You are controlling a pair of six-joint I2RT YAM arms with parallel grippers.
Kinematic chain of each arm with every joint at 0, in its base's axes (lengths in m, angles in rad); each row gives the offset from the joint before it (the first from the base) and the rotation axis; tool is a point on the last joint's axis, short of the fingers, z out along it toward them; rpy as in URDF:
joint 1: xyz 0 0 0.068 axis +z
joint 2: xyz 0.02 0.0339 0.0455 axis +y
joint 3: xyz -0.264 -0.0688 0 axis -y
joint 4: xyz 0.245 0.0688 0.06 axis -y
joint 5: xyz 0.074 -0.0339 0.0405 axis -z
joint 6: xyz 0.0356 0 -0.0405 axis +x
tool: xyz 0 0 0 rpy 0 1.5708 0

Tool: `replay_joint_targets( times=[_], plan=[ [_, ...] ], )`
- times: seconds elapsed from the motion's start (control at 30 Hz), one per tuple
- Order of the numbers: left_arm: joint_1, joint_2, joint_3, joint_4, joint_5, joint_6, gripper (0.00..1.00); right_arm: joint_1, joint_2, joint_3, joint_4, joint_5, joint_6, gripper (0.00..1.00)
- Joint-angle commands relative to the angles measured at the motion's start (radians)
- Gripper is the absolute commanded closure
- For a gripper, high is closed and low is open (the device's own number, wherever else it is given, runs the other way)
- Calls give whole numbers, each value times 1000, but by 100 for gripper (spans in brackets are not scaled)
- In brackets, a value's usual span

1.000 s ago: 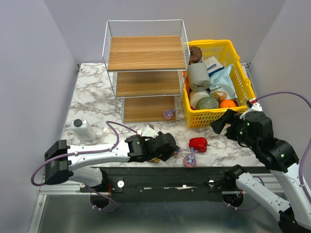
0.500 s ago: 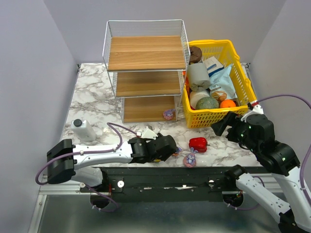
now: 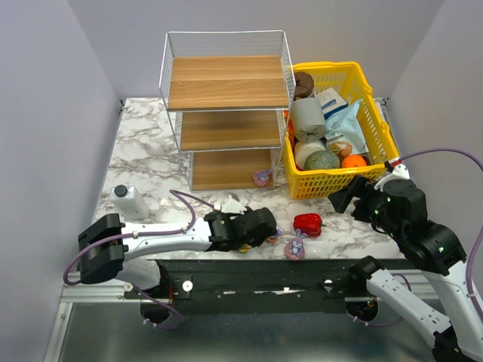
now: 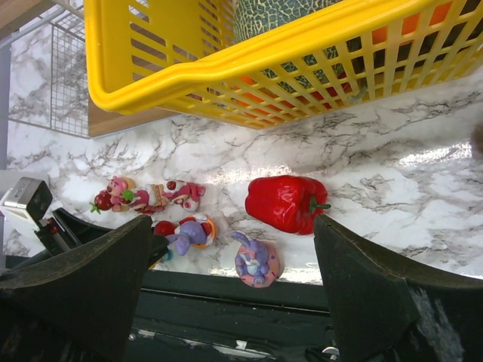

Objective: Place and organize the plastic toys onto the shelf

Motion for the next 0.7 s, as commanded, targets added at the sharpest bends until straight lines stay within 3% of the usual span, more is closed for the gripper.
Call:
replay_joint_targets(
  times=[0.0,0.3,0.47,0.67],
  plan=[
    [4,9,19,-9,-42,-306,67,5,-13,-15,-19,32,-25,6],
    [7,18,28,-12,-39,-319,81,5,-6,-12,-18,35,-40,6],
    [8,23,47,-31,-28,-336,99,5,-4,-9,-18,41,-48,6],
    [7,30,139,-156,-31,-346,100,5,-2,6,-19,48,-52,6]
  ],
)
